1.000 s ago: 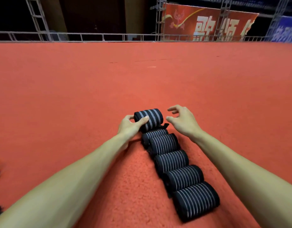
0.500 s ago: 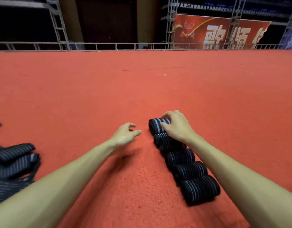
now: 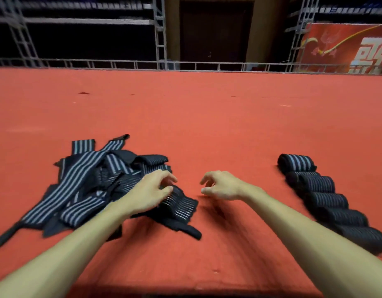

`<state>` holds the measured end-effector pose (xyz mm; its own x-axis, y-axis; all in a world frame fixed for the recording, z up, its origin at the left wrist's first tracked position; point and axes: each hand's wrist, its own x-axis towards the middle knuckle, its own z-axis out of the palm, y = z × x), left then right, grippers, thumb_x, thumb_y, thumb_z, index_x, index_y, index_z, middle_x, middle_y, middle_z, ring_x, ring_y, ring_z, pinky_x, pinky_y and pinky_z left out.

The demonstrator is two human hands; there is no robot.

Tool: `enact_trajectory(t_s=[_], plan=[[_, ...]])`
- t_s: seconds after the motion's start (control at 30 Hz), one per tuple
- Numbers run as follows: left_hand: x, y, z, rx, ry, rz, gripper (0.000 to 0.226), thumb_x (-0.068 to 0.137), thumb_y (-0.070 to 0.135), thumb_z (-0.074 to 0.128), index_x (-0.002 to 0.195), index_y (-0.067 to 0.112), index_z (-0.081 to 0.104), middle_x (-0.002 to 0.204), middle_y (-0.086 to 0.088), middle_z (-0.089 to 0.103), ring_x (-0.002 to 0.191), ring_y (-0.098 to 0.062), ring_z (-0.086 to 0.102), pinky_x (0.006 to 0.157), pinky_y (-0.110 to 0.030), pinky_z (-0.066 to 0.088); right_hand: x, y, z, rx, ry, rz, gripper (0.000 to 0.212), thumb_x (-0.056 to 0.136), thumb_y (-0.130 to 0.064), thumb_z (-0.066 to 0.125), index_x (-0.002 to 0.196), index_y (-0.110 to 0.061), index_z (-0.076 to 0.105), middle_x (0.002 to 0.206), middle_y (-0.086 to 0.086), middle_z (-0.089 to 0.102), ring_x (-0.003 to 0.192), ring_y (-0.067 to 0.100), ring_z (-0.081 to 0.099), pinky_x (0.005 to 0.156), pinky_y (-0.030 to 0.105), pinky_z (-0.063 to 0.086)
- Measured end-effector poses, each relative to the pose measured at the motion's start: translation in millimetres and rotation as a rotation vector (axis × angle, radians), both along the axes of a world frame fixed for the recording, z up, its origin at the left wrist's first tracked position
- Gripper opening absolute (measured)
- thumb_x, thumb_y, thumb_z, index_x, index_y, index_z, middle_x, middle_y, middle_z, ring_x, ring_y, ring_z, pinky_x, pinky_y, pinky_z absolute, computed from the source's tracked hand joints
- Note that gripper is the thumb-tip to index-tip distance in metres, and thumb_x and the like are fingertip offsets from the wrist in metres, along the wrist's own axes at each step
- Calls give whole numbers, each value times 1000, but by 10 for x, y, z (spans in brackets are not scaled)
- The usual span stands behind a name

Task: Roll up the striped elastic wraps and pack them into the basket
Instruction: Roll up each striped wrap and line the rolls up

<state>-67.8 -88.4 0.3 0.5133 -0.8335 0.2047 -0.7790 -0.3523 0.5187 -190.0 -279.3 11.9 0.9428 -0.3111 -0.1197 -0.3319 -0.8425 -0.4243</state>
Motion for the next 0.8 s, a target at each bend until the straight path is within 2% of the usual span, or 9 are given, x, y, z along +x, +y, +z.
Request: enact_trajectory(t_s=[0.1, 0.17, 0.23, 0.33, 0.4, 0.5, 0.57, 0.63, 0.8], plan=[[247, 381, -164, 62, -99, 56, 24, 90, 16, 59, 113, 20, 63, 112, 5, 59, 109, -10, 54, 100, -28, 39, 253, 273, -134, 20, 26, 29, 41, 91, -42, 60, 120, -13, 61, 117, 7, 67, 108, 22, 61, 88, 25, 44], [315, 524, -269, 106, -82, 63, 32, 91, 20, 59, 122, 19, 59, 121, 3, 57, 117, -12, 50, 105, -29, 36, 371, 420, -237, 52, 41, 35, 46, 88, -50, 60, 118, -15, 61, 108, 3, 65, 100, 20, 60, 82, 26, 45], [313, 580, -354, 116, -38, 54, 40, 92, 25, 58, 131, 18, 53, 127, 2, 55, 121, -12, 47, 105, -25, 33, 437, 518, -326, 28, 12, 40, 48, 83, -51, 67, 114, -14, 61, 96, -1, 59, 90, 16, 55, 73, 24, 38], [290, 553, -442, 87, -67, 71, 41, 93, 29, 55, 133, 22, 51, 131, 5, 53, 125, -13, 43, 108, -33, 31, 442, 533, -375, 63, -89, -27, 43, 77, -38, 78, 108, -14, 61, 90, -4, 57, 85, 13, 53, 67, 23, 36], [282, 524, -490, 66, -91, 80, 38, 93, 27, 54, 131, 23, 53, 128, 6, 53, 125, -13, 42, 108, -34, 30, 390, 482, -363, 153, -153, -73, 30, 77, -28, 79, 99, -18, 63, 81, -7, 58, 75, 9, 54, 60, 17, 37], [240, 458, -545, 15, -85, 45, 35, 93, 25, 54, 128, 22, 55, 124, 6, 53, 123, -13, 43, 108, -34, 30, 234, 331, -297, 293, -237, -121, 14, 82, -15, 74, 84, -20, 61, 77, -4, 60, 70, 8, 53, 67, 22, 42], [197, 390, -553, 12, -84, 14, 36, 93, 26, 55, 128, 22, 55, 124, 6, 52, 123, -12, 43, 108, -38, 31, 71, 194, -248, 407, -276, -176, 17, 85, -6, 69, 81, -19, 59, 78, 0, 60, 70, 10, 53, 65, 26, 43], [151, 303, -547, 48, -92, -1, 38, 92, 27, 55, 130, 23, 53, 125, 5, 49, 125, -12, 40, 109, -39, 30, -106, 59, -207, 476, -288, -231, 19, 88, 0, 62, 81, -17, 60, 78, 2, 59, 68, 10, 52, 60, 21, 41], [-81, -4, -478, 96, -193, -48, 52, 90, 35, 58, 137, 22, 43, 130, 3, 45, 127, -14, 36, 108, -35, 28, -492, -222, -176, 389, -276, -364, 26, 89, 2, 52, 82, -19, 66, 76, -1, 65, 70, 11, 56, 62, 25, 42]])
